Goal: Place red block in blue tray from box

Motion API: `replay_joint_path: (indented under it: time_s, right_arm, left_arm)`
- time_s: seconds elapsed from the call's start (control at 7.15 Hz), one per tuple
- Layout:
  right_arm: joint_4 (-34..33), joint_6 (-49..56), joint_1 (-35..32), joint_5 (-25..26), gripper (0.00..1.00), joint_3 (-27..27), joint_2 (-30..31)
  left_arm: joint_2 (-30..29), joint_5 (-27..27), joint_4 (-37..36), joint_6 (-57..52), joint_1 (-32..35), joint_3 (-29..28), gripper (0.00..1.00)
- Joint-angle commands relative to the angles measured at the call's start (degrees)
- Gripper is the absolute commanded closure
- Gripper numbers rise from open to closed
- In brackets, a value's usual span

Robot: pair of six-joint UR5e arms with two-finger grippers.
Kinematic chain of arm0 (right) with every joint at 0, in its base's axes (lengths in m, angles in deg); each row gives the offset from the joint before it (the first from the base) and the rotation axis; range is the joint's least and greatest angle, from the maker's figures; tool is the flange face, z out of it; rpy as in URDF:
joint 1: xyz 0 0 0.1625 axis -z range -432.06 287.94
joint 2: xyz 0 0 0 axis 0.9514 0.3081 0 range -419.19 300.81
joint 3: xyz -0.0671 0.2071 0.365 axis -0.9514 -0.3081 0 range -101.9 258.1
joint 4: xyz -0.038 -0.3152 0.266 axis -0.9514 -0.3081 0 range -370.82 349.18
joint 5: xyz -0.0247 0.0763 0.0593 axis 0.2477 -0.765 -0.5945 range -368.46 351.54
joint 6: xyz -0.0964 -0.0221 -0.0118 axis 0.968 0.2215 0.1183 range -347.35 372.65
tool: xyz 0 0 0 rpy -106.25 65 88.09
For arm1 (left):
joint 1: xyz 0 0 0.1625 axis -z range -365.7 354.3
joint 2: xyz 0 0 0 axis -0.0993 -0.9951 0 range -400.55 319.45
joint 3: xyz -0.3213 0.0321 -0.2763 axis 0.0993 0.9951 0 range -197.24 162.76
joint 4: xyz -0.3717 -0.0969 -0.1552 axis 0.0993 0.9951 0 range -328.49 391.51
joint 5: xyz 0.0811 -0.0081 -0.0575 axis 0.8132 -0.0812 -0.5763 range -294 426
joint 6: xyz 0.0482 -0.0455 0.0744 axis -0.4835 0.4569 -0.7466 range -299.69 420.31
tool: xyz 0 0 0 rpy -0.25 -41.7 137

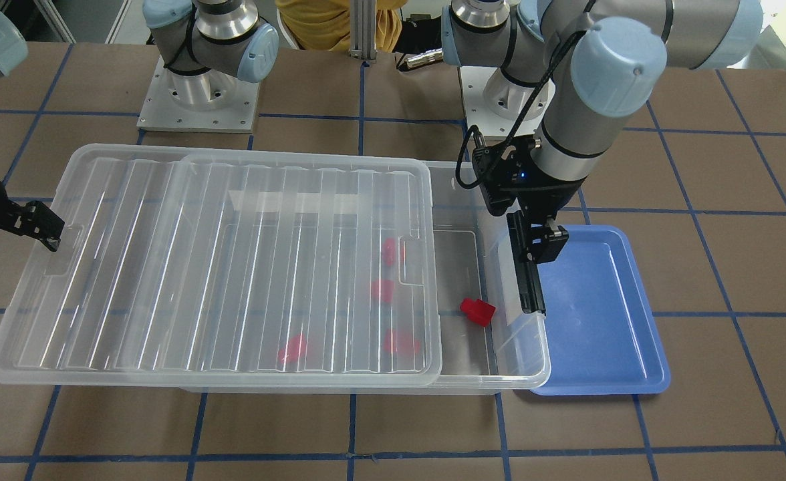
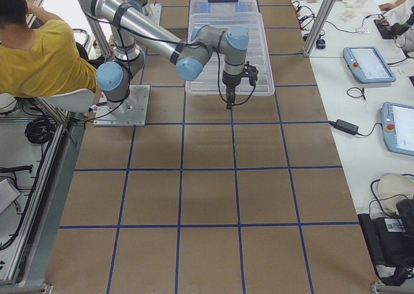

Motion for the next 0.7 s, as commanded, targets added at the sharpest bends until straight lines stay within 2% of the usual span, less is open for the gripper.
replay_joint_path:
  time_s: [0.0,0.28,0.56]
  right_arm:
    - [0.09,-0.03,0.0,0.11,0.0,0.07,-0.04]
    - [0.09,0.06,0.0,1.77,0.0,-0.01,-0.04]
    - [-0.08,1.36,0.0,2.04,0.0,-0.01,-0.04]
  left_arm:
    - [-5.07,0.05,-4.18,-2.78,2.44,-0.02,0.0]
    - [-8.42,0.66,-7.89,-2.78,4.92,0.15,0.0]
    - [-8.43,1.27,-13.13,-2.78,5.19,2.95,0.0]
